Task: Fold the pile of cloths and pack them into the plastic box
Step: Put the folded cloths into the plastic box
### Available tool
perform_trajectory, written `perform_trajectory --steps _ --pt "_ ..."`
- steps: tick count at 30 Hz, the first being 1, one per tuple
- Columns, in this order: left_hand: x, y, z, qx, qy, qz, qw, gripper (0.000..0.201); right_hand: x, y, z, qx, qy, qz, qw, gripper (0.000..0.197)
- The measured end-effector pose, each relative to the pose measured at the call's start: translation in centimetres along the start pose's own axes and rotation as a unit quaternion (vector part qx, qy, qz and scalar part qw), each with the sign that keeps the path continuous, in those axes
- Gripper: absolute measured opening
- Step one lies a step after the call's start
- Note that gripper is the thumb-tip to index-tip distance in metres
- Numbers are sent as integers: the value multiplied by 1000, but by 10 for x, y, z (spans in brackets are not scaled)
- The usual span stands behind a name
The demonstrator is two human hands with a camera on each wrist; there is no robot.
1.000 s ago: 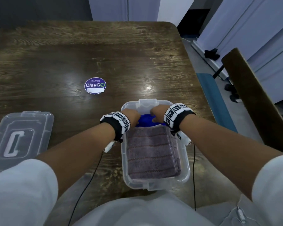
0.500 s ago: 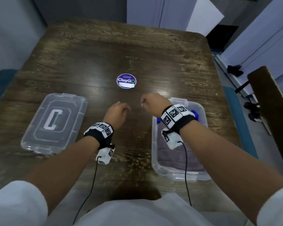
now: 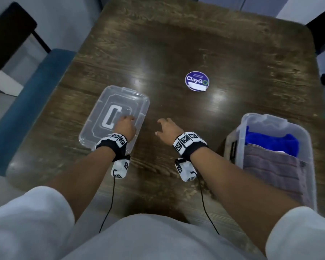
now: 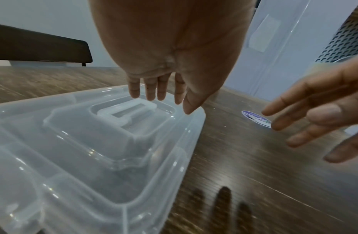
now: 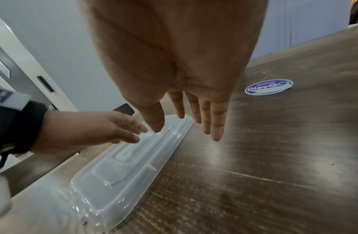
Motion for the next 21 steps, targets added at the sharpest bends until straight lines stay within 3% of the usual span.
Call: perform_trajectory --steps 5,11,15,21 --pt "-43 -27 -6 20 -34 -70 997 63 -17 -35 29 -45 -14 13 999 62" --pt "-91 -43 -11 63 3 -185 981 69 -29 -65 52 -87 -47 25 995 67" --pt "-116 -51 -13 58 30 -210 976 83 -34 -77 62 -85 -62 37 994 64" --pt "-110 -50 -12 69 44 -221 972 82 -37 -92 73 -71 -125 58 988 62"
Point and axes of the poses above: each hand's wrist, its own y-axis away from the middle knuckle, its own z-axis out of the palm, x = y × z, the point moved 2 cm from there along -y, towards the middle knuckle, and after that the axes turned 3 degrees about -x, right-handed, at the moved point
